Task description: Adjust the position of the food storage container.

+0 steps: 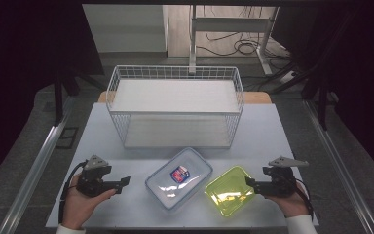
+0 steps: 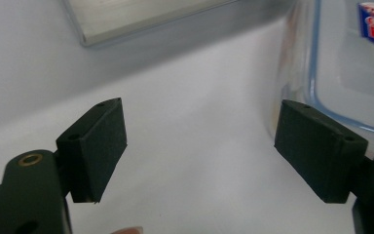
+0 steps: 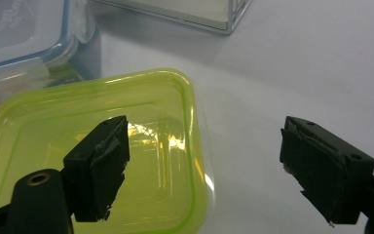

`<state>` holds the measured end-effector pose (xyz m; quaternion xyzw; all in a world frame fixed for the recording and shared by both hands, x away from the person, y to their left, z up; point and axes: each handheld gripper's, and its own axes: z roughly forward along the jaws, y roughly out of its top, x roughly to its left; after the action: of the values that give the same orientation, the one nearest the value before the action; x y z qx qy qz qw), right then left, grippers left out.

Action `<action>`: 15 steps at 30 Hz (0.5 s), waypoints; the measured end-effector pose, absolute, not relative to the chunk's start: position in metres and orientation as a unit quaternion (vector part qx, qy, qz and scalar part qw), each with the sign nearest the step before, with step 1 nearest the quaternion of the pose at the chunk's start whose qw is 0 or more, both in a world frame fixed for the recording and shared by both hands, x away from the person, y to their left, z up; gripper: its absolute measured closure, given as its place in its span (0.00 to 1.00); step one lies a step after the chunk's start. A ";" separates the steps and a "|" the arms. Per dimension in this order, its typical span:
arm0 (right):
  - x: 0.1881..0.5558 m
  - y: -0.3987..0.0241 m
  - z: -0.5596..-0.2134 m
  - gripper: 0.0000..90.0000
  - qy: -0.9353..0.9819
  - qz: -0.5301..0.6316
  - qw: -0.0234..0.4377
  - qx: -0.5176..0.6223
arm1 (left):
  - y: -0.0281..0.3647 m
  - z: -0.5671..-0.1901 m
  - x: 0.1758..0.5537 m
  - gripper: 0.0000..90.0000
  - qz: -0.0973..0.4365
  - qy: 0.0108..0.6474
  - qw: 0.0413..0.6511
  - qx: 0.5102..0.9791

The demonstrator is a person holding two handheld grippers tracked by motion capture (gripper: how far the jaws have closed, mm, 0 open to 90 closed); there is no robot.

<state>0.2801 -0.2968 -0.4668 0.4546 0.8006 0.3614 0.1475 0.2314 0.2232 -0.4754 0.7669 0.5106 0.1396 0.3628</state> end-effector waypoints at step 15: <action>0.278 -0.302 -0.463 0.21 0.794 0.377 0.157 0.451 | 0.216 -0.465 0.231 0.29 0.118 0.500 0.377 0.771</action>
<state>0.2778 -0.3015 -0.4627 0.4506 0.7938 0.3773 0.1568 0.2308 0.2165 -0.4650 0.7707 0.5001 0.1180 0.3769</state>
